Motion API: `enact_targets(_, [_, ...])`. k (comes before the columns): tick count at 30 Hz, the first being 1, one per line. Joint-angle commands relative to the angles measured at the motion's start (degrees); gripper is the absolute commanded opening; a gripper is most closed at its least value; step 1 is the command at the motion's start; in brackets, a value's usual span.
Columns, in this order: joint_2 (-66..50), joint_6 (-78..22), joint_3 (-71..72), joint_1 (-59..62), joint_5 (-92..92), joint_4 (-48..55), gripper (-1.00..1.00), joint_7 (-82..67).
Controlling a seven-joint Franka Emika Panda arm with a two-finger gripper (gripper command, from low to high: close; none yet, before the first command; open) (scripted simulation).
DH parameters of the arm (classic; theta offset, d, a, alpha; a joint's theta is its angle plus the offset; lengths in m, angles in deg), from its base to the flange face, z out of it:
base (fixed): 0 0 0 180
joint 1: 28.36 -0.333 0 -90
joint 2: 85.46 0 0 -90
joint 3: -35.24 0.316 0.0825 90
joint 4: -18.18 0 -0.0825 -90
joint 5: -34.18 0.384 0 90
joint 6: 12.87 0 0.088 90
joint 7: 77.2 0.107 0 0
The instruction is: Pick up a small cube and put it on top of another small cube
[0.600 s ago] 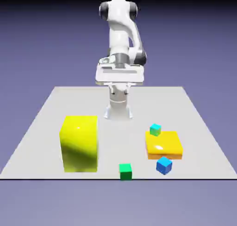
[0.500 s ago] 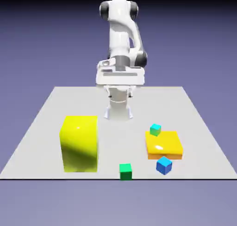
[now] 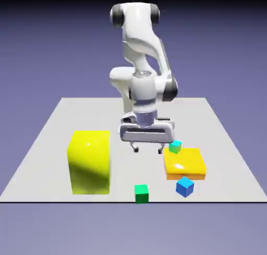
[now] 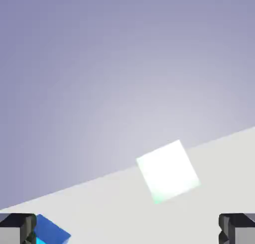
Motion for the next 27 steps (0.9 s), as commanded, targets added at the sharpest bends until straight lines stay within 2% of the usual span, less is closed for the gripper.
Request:
enact_targets(1, [-2.08, -1.59, 0.93, 0.66, 0.45, 1.47, 0.00, 1.28])
enact_targets(19, [-38.64, -29.48, 17.36, 12.10, 8.38, 27.39, 0.00, 23.81])
enact_targets(24, [-43.10, -21.65, 16.64, 9.21, 8.47, 24.51, 0.00, 22.73])
enact_targets(25, [-43.11, -21.65, 16.64, 9.21, 8.47, 24.51, -1.00, 22.73])
enact_targets(27, [-41.69, -24.14, 16.87, 10.13, 8.44, 25.43, -1.00, 23.07])
